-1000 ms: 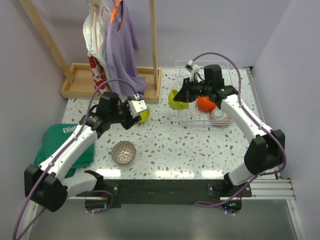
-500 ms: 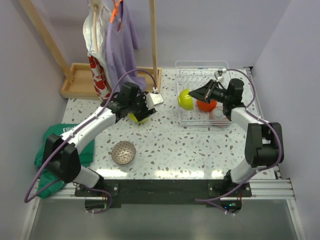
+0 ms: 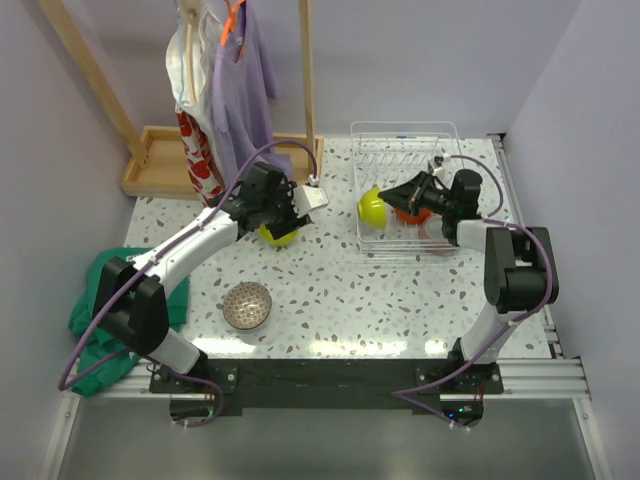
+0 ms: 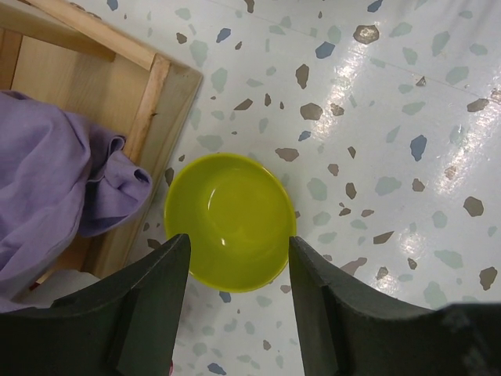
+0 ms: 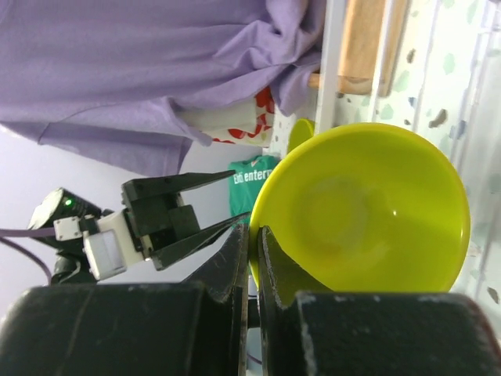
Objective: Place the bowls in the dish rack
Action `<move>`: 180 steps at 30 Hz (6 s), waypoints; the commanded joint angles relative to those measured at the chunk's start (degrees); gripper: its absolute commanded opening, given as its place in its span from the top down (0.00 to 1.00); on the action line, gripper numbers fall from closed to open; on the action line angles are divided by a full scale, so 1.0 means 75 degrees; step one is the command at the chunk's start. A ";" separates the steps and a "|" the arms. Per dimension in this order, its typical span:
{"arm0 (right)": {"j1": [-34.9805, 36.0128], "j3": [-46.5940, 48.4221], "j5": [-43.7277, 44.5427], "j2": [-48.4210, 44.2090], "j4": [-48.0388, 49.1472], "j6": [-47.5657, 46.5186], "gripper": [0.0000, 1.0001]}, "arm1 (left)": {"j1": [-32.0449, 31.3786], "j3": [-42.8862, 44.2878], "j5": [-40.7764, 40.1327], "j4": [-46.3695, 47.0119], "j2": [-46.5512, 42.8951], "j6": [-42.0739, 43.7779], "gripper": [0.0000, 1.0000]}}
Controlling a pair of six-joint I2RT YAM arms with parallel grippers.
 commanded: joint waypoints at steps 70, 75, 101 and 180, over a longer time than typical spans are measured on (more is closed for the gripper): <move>-0.0640 0.1360 0.2103 0.0121 -0.7883 -0.3075 0.71 | -0.0397 0.0683 0.0163 0.0638 0.0697 -0.0334 0.40; -0.0734 0.2277 0.3407 -0.0407 -0.9699 -0.4703 0.66 | -0.0433 0.0601 0.0198 0.0802 0.0627 -0.0334 0.39; 0.0813 0.3673 0.4837 -0.2493 -1.0968 -0.9723 0.52 | -0.0445 -0.1391 -0.0598 0.0849 -0.0886 0.0300 0.22; -0.1519 0.3661 0.5763 -0.2845 -1.2186 -0.9874 0.53 | -0.1370 0.3226 0.5636 1.2392 0.5841 -1.3071 1.00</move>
